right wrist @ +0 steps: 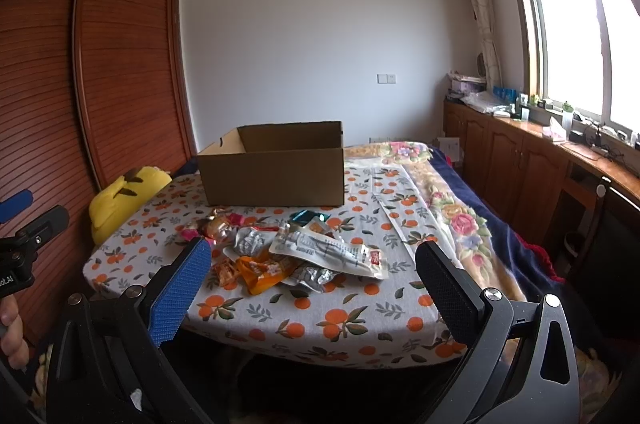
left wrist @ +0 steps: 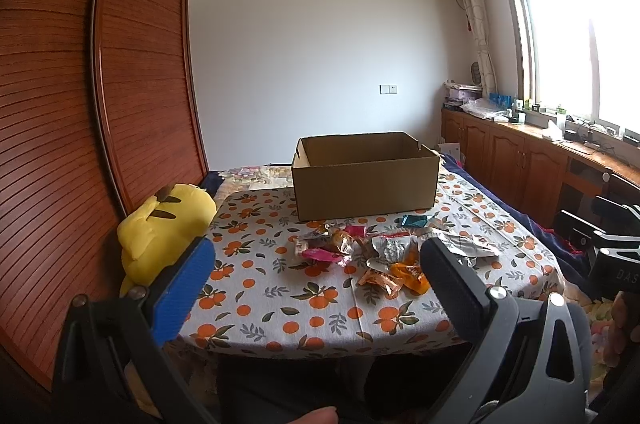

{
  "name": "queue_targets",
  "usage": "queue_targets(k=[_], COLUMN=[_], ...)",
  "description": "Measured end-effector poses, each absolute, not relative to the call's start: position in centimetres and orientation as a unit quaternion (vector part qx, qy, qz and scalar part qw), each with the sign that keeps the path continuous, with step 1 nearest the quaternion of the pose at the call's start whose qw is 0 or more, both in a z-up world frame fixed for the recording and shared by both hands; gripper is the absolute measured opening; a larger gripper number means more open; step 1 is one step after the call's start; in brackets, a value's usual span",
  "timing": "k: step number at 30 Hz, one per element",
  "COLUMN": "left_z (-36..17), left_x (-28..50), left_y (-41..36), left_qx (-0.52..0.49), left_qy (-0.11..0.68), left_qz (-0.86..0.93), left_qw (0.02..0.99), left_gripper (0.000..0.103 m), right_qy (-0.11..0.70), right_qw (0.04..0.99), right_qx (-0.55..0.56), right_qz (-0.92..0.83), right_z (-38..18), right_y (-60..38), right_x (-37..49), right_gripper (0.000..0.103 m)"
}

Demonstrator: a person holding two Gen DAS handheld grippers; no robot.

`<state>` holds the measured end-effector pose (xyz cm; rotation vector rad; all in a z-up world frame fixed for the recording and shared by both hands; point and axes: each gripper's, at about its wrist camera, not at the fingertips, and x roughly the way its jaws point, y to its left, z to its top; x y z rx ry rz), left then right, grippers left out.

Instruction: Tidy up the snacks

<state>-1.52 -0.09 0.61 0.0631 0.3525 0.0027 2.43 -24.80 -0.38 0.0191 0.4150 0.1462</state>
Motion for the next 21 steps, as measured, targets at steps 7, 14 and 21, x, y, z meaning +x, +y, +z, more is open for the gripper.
queue_targets(k=[7,14,21], left_z=[-1.4,-4.0,-6.9], left_x=[0.1,4.5,8.8], left_y=[-0.5,-1.7,-3.5], left_qx=[0.033,0.036,0.04], left_qy=[0.203,0.243,0.281], left_qz=[-0.017,-0.045,-0.08], left_qw=[0.978,0.968,0.955], left_gripper=[0.103,0.103,0.103], right_qy=[0.224,0.245,0.292], right_qw=[0.972,0.964,0.944], right_qx=[0.005,-0.013,-0.041], right_qz=[0.078,0.097,0.147], right_z=[-2.2,-3.9,-6.0], right_y=[-25.1,-26.5,-27.6], right_x=[3.7,7.9,13.3], right_gripper=[0.103,0.103,0.103])
